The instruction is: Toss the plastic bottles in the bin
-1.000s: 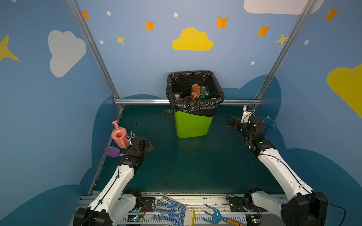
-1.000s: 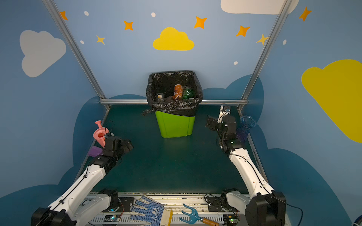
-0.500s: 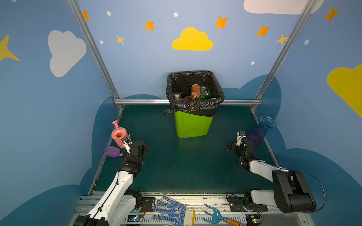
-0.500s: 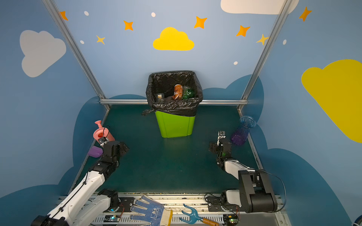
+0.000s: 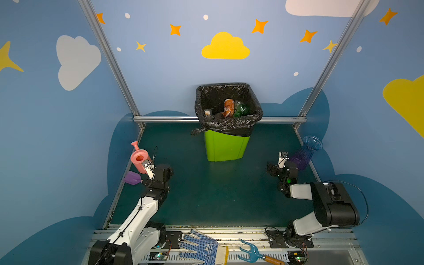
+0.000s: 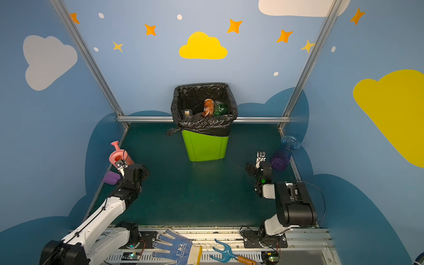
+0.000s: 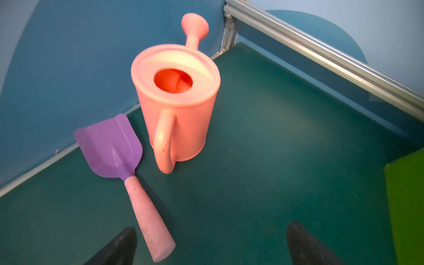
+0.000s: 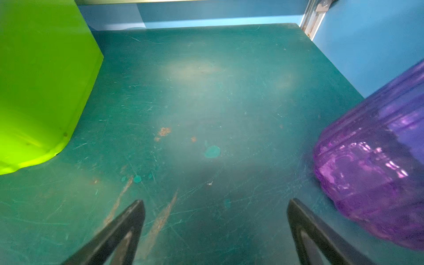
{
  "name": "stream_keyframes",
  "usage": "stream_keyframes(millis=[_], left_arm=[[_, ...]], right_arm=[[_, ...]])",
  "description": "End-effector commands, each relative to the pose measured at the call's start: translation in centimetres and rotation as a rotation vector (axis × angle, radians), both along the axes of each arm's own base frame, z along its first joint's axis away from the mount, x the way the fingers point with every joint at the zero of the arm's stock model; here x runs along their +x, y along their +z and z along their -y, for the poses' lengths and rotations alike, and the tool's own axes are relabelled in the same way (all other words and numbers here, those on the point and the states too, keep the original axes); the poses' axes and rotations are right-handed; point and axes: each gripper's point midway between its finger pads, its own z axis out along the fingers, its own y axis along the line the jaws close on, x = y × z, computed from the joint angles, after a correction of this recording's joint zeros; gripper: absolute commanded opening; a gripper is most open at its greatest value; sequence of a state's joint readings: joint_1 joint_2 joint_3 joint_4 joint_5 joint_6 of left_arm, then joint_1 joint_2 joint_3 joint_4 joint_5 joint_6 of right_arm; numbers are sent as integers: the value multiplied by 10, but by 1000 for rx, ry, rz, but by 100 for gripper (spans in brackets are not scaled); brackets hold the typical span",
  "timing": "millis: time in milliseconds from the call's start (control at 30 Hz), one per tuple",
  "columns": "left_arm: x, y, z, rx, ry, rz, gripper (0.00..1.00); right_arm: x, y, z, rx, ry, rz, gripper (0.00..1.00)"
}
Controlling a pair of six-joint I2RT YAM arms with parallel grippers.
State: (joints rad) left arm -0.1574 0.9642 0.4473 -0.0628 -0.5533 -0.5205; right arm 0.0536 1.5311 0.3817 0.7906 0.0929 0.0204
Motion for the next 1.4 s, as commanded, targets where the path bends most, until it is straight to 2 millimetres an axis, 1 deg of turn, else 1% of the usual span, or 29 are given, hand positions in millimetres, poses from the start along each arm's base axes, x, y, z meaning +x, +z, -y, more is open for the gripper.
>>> stream_keyframes(millis=[0,133,300,333,400,433,500,567,633,700,733,767,800,867,933,1367], left_arm=[[11,22,-9,80,23,41,100],[23,29,-17,175,22,41,100],[47,15,-25,224,6,43,100],[52,12,-25,221,-9,55,100],[66,5,-17,240,-90,67,100],[70,2,-16,248,-104,73,100],[74,-10,-16,227,-122,59,100],[76,-23,-14,214,-142,86,100],[83,-25,-3,206,-215,113,100],[89,-36,14,200,-345,51,100],[92,-42,17,201,-358,64,100],[95,-42,13,203,-327,97,100],[94,-43,13,195,-329,94,100],[93,-45,14,182,-351,27,100],[94,-44,12,182,-339,53,100],[94,-45,13,180,-347,40,100]], right_arm=[[8,16,-3,5,16,51,98],[8,17,-3,5,18,49,98],[8,17,-3,6,18,49,98],[8,17,-3,6,18,49,98],[7,16,-3,5,17,49,98],[7,16,-3,5,17,48,98],[8,17,-3,5,18,49,98],[7,16,-3,4,18,47,98],[8,17,-3,4,18,50,98],[8,17,-3,4,17,49,98],[8,17,-3,4,18,49,98],[8,17,-3,4,19,49,98],[8,17,-3,3,18,49,98],[8,17,-3,3,18,50,98],[7,16,-3,2,19,49,98],[7,16,-3,2,19,49,98]])
